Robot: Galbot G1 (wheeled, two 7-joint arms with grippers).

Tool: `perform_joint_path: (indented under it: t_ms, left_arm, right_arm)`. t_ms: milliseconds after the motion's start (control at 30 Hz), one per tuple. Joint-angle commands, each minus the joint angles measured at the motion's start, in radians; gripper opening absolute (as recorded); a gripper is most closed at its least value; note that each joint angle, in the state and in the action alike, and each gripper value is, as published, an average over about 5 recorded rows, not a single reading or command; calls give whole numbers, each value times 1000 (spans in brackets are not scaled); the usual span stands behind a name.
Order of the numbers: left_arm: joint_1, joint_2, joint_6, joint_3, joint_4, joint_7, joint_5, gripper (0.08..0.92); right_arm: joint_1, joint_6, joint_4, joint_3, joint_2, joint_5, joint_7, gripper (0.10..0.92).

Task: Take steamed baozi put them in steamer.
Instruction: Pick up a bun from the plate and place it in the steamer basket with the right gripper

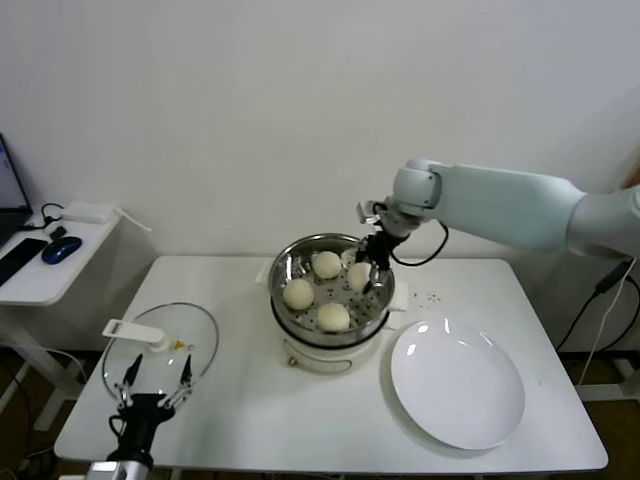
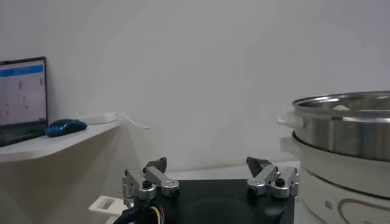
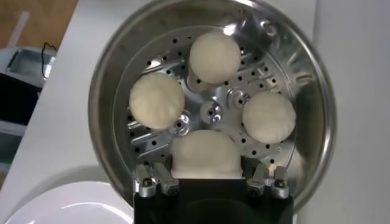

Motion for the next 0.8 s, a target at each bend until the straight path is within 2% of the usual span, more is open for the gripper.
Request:
perform_joint_path:
  t_ms: [33,800]
  left_arm:
    - [3,0,-3,0,6,0,-1,823]
    - [3,1,-6,3,15,0,-3,823]
  right_arm:
    - [-105,-1,-111,27,35,-71,1,726]
    - [-138,7,-161,56,63,-98,-4,741]
